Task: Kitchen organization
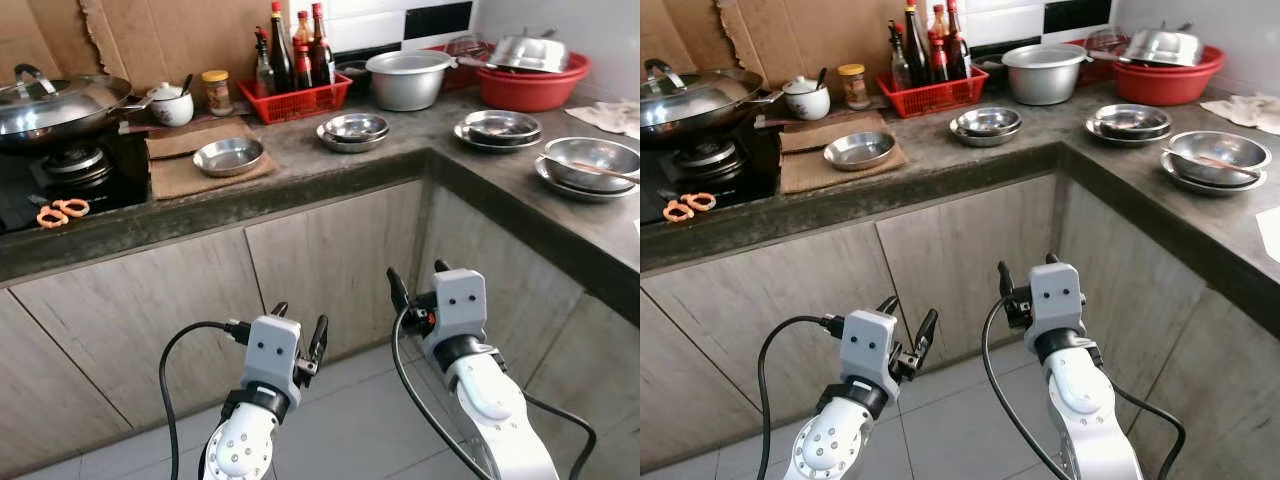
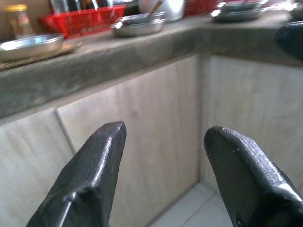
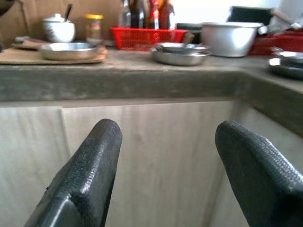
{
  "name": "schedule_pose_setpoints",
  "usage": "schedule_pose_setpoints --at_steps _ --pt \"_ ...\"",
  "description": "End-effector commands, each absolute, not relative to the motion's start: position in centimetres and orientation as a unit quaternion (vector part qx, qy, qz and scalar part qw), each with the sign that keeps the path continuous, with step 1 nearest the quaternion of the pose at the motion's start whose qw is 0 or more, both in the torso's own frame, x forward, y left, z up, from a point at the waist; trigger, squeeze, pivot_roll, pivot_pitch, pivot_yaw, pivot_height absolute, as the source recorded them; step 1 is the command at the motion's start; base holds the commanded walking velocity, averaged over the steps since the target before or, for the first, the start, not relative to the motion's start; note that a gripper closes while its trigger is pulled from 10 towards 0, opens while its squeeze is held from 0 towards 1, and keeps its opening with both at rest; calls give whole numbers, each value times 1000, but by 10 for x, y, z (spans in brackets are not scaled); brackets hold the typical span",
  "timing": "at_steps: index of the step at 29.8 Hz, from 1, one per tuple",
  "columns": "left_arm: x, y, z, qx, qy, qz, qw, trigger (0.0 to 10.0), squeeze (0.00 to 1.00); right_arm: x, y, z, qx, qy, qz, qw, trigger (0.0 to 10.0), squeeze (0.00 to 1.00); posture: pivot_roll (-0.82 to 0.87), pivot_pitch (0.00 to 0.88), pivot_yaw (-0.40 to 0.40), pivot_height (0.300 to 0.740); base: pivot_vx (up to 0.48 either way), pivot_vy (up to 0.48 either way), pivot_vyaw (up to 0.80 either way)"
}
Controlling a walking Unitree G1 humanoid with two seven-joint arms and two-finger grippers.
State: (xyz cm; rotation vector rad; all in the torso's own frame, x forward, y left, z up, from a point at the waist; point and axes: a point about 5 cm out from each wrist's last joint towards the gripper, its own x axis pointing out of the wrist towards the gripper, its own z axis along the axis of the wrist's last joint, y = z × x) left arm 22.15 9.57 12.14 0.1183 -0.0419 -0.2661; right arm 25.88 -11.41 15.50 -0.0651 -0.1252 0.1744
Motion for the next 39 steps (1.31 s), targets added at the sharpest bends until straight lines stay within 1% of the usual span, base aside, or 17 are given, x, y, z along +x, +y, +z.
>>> schedule_pose_setpoints --at_steps 1,11,16,30,35,39 --pt "221 91 124 54 -26 -140 988 10000 0 259 -116 157 -36 -65 88 993 10000 0 39 61 2 740 277 0 587" --pt "220 92 123 54 -25 -141 988 10000 0 259 -113 156 -40 -64 94 993 10000 0 39 43 -2 740 282 0 779" --pt "220 92 123 53 -25 -143 988 10000 0 261 -116 154 -31 -56 91 994 10000 0 38 32 -1 740 283 0 0" --pt "223 90 120 50 -28 -140 988 10000 0 266 -112 154 -37 -60 110 991 10000 0 35 0 -15 740 281 0 0" --pt "224 90 121 49 -29 -138 989 10000 0 267 -112 153 -41 -60 111 991 10000 0 36 0 -19 740 285 0 665" --pt "225 90 121 48 -30 -137 989 10000 0 270 -114 156 -32 -62 100 993 10000 0 34 7 -19 740 281 0 0"
